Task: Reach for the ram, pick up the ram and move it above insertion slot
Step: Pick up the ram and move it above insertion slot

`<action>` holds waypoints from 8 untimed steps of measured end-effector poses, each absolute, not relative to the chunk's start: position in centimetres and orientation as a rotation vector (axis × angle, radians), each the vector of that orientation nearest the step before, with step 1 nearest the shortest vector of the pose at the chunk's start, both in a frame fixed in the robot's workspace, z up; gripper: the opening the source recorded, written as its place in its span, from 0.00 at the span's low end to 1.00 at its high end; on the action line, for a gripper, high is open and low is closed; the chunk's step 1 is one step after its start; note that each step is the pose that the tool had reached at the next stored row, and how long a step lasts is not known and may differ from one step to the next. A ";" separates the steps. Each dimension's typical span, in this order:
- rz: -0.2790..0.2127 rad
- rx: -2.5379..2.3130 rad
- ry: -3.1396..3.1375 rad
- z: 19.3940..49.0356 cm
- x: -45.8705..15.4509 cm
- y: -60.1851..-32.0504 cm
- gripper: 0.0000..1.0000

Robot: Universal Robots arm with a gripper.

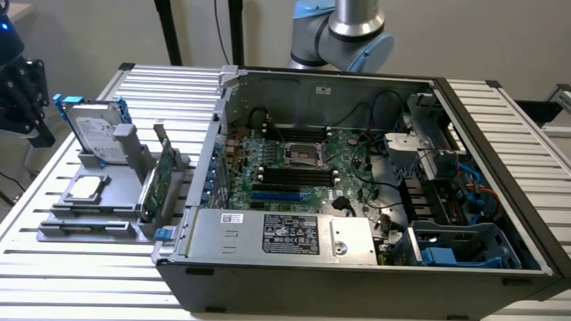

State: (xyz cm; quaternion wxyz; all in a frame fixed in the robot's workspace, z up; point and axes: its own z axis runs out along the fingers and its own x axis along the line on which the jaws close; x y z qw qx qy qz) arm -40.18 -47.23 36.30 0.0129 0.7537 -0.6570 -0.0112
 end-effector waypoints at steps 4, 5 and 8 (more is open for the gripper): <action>-0.036 2.353 -2.042 36.3 -40.2 -47.2 0.12; -0.036 2.354 -2.042 36.3 -40.2 -47.2 0.18; -0.036 2.354 -2.042 36.3 -40.2 -47.2 0.30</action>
